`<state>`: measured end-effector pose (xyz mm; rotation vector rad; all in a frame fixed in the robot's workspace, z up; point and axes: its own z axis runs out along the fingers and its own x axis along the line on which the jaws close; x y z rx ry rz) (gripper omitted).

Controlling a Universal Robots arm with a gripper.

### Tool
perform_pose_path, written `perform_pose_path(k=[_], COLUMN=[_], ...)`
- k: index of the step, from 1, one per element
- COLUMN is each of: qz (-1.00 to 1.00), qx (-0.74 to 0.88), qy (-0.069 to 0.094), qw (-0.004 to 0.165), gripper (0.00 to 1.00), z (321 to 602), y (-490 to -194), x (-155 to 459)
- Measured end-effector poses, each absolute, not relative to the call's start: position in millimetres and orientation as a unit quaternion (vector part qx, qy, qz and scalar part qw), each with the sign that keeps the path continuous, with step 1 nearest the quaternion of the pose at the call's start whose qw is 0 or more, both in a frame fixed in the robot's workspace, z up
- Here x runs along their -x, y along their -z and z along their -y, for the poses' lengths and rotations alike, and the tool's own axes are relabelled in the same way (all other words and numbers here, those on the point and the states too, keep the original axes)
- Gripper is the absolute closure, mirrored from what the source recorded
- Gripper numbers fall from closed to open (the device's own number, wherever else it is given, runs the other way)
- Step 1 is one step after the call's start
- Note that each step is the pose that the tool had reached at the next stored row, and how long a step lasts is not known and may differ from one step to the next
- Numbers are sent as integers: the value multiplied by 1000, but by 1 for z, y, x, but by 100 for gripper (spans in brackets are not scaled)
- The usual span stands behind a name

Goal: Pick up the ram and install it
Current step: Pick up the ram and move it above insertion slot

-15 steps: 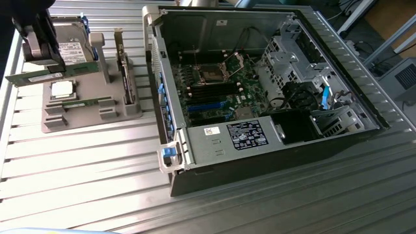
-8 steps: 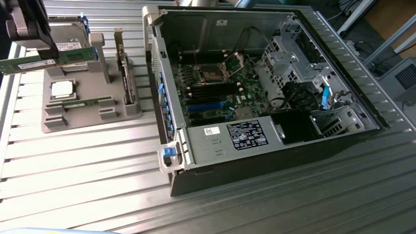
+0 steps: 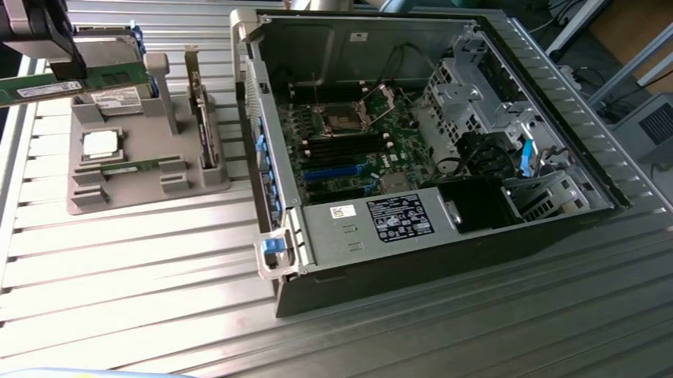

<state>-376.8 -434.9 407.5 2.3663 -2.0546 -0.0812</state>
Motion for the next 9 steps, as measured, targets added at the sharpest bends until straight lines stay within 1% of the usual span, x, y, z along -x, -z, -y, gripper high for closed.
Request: perform_pose_path(k=[9], qz=[655], qx=[-755], qy=[26], qw=[3], gripper=[87], z=[435], y=[-407], x=[354])
